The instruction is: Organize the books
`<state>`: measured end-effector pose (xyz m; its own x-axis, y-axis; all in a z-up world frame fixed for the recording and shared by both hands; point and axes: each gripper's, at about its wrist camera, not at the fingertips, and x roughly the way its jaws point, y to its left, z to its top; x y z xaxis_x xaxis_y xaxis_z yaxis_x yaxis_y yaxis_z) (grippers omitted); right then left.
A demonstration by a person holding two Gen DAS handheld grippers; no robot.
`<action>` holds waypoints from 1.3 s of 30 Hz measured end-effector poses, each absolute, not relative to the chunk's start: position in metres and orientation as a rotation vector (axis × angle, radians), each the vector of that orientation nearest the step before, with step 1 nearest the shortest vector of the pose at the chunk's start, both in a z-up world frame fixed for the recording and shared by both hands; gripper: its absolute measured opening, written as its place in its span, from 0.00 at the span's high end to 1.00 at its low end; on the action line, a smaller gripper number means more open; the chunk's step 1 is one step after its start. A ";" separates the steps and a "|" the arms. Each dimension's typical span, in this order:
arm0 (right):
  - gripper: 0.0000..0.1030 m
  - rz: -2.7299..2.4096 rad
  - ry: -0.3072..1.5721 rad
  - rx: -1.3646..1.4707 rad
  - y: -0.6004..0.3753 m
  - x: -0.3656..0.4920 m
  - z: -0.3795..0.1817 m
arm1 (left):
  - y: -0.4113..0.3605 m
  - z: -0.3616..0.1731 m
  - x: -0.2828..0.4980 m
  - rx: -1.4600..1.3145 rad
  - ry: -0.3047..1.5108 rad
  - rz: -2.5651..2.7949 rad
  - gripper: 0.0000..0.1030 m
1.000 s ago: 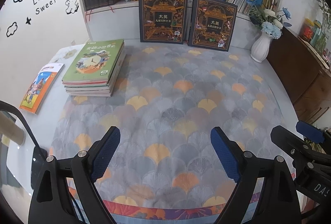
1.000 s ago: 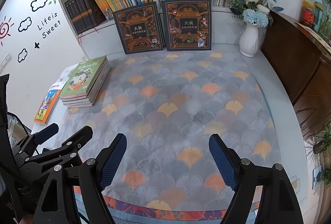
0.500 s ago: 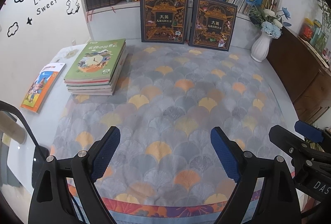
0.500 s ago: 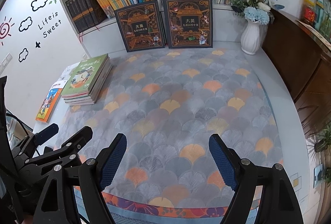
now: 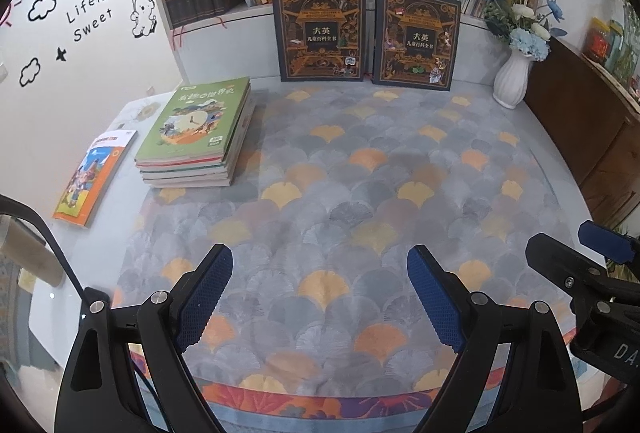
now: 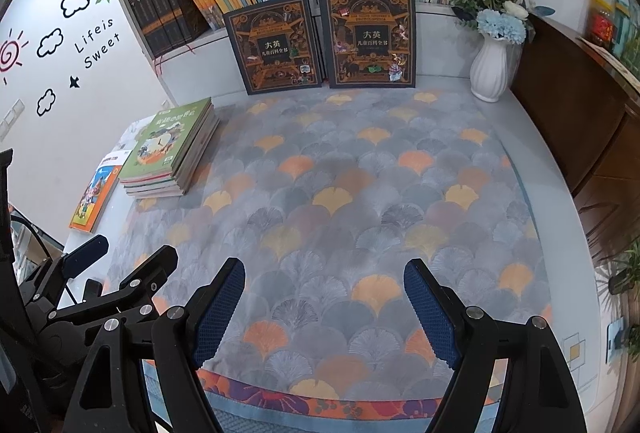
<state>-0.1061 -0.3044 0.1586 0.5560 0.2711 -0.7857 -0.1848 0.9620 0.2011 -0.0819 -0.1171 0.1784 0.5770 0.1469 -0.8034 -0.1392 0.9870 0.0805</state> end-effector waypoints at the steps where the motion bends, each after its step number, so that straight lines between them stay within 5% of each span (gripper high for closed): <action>1: 0.22 0.272 0.946 0.100 -0.304 -0.105 0.158 | -0.116 0.177 -0.082 0.008 0.945 0.172 0.14; 39: 0.22 0.268 0.962 0.111 -0.300 -0.093 0.154 | -0.118 0.166 -0.062 0.026 0.993 0.136 0.14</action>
<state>-0.0927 -0.3001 0.1538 0.5420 0.2744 -0.7943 -0.1761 0.9613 0.2119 -0.0615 -0.1179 0.1664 0.5382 0.1262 -0.8333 -0.1028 0.9912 0.0837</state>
